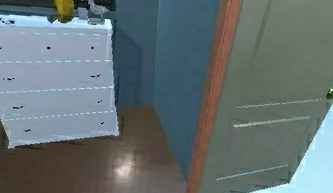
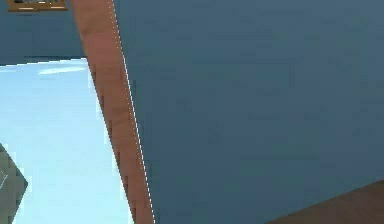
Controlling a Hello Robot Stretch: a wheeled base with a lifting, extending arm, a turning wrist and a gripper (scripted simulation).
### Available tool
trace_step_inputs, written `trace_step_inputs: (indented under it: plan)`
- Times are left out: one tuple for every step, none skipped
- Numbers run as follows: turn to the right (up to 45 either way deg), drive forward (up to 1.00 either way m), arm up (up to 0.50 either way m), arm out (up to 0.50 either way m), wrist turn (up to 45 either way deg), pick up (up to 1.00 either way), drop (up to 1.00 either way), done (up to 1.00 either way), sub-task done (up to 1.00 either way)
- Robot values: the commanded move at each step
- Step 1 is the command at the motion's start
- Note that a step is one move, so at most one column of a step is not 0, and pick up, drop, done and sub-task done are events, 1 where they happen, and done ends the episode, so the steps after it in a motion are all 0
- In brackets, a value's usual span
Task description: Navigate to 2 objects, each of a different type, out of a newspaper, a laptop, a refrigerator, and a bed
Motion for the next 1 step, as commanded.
trace_step_inputs:
  plan:
    - [0.0,0.35,0.00,0.00,0.0,0.00,0.00,0.00,0.00]
